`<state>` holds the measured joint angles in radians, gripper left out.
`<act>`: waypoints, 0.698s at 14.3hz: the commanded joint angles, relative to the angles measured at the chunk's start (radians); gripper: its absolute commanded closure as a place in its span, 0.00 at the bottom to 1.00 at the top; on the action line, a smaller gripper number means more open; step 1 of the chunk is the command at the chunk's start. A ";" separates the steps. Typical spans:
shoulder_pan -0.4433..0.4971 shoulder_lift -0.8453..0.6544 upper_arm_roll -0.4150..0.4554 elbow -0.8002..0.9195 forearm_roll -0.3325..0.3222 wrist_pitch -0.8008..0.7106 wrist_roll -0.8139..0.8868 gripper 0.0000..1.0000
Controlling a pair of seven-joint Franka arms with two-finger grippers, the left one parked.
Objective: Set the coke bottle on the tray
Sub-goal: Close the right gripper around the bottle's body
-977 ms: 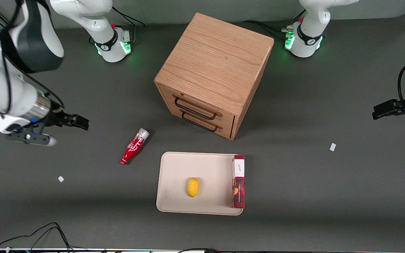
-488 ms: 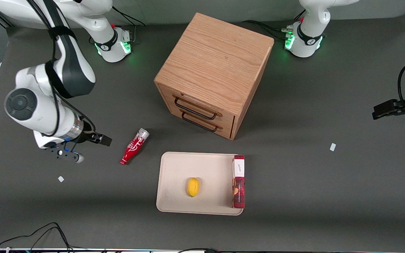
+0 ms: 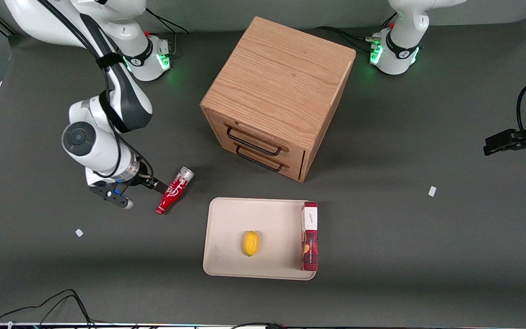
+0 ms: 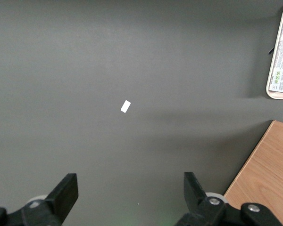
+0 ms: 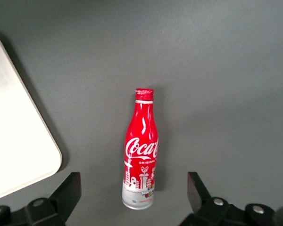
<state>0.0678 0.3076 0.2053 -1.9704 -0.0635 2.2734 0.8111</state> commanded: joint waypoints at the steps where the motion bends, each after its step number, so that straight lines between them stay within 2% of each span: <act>1: 0.009 0.059 0.000 -0.043 -0.025 0.125 0.080 0.00; 5: 0.032 0.143 0.002 -0.051 -0.145 0.201 0.232 0.00; 10: 0.038 0.206 0.002 -0.056 -0.157 0.261 0.255 0.00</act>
<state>0.1006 0.5068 0.2081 -2.0282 -0.1925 2.5156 1.0254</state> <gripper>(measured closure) 0.000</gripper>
